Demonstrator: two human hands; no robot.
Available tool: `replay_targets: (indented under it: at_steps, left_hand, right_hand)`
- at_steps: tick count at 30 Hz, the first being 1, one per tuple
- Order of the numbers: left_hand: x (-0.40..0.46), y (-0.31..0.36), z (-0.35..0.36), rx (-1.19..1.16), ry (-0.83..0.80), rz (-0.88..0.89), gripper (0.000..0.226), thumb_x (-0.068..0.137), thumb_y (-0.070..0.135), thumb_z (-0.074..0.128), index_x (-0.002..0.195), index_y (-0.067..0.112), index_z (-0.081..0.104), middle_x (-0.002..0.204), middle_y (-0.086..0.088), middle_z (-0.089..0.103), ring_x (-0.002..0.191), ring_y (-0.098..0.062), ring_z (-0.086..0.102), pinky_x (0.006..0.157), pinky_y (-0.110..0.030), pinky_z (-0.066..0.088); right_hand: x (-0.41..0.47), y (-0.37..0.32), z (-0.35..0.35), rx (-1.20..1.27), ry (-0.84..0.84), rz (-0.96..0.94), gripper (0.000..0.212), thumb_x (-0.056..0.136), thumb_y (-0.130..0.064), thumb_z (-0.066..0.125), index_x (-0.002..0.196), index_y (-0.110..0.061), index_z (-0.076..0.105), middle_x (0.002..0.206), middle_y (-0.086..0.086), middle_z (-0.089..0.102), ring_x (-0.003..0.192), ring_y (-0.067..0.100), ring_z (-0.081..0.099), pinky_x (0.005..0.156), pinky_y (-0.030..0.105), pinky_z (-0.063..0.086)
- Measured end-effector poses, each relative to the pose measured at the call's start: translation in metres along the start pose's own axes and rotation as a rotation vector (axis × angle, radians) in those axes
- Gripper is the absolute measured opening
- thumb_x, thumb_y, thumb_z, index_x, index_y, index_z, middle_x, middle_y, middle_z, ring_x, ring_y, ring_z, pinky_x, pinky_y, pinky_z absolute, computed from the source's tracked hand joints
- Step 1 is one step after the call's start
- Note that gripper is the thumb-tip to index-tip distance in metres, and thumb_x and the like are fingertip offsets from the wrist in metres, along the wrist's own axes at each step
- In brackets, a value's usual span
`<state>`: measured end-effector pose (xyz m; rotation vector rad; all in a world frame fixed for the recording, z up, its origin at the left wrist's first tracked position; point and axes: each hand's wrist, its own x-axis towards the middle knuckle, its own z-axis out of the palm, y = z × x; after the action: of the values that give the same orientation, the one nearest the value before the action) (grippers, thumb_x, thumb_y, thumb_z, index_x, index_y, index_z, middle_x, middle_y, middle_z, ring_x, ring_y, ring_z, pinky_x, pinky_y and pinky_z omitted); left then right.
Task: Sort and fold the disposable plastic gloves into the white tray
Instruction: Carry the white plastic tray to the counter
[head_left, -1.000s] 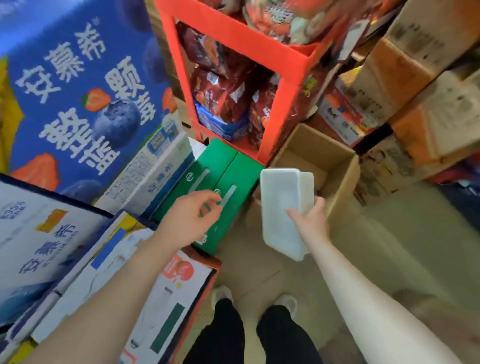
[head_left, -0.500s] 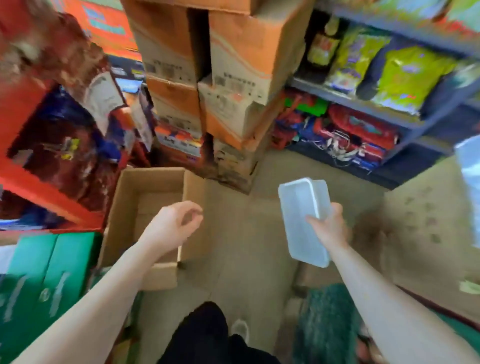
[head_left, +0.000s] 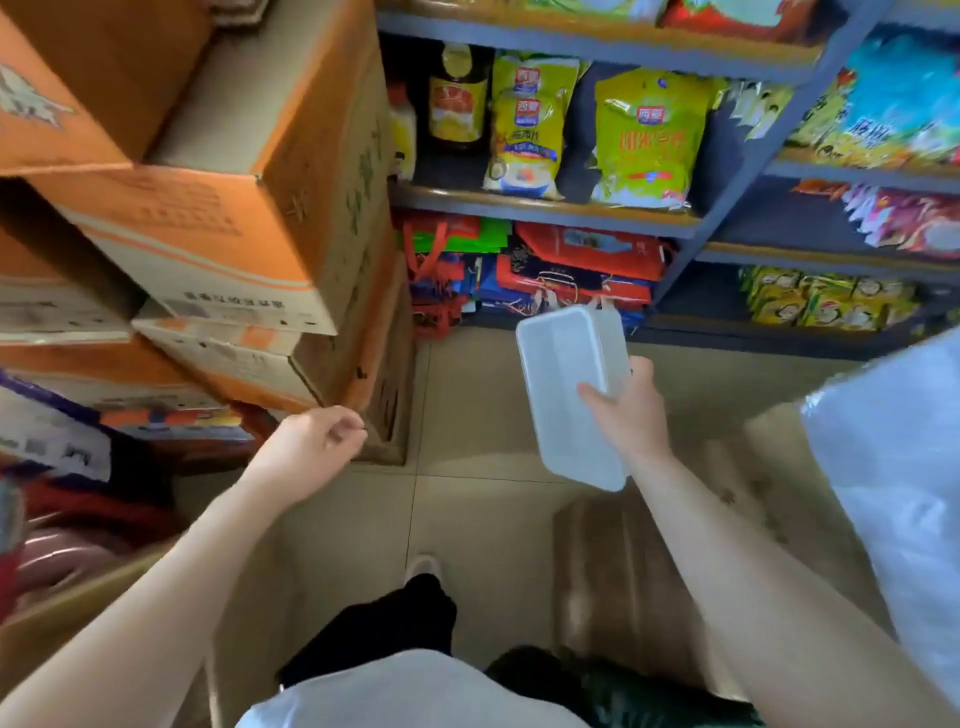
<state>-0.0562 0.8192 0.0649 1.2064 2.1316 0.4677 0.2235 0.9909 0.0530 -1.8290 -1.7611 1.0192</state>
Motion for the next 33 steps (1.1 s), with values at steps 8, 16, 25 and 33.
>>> replay_targets:
  at_steps: [8,16,25,33]
  left_hand:
    - [0.201,0.149,-0.028,0.072,-0.054,0.367,0.015,0.091,0.020,0.058,0.103,0.016,0.065,0.091,0.004,0.064,0.080,-0.012,0.059,0.074,-0.022,0.045]
    - [0.387,0.299,0.012,0.199,-0.148,0.542,0.014,0.091,0.022,0.057,0.102,0.018,0.064,0.079,0.005,0.061,0.061,-0.005,0.054,0.066,-0.023,0.039]
    - [0.545,0.473,0.097,0.384,-0.298,0.715,0.018,0.089,0.019,0.057,0.102,0.010,0.066,0.099,-0.007,0.066,0.096,-0.027,0.061,0.079,-0.031,0.041]
    - [0.627,0.662,0.233,0.589,-0.543,0.991,0.023,0.092,0.023,0.055,0.109,0.011,0.063,0.104,-0.005,0.067,0.096,-0.023,0.062,0.078,-0.028,0.043]
  right_hand:
    - [0.136,0.023,-0.029,-0.095,0.168,0.348,0.042,0.080,-0.034,0.067,0.104,-0.018,0.037,0.100,0.003,0.057,0.093,0.028,0.060,0.082,0.044,0.051]
    - [0.292,0.043,-0.086,0.020,0.328,0.593,0.049,0.081,-0.031,0.067,0.114,-0.009,0.038,0.116,0.014,0.056,0.103,0.035,0.056,0.085,0.043,0.046]
    - [0.417,0.061,-0.246,0.216,0.611,0.579,0.054,0.082,-0.032,0.067,0.123,-0.016,0.035,0.120,0.005,0.053,0.106,0.027,0.054,0.090,0.048,0.048]
    - [0.474,0.138,-0.362,0.323,0.891,0.706,0.057,0.083,-0.029,0.065,0.129,-0.014,0.034,0.105,-0.004,0.049,0.095,0.021,0.052,0.081,0.040,0.048]
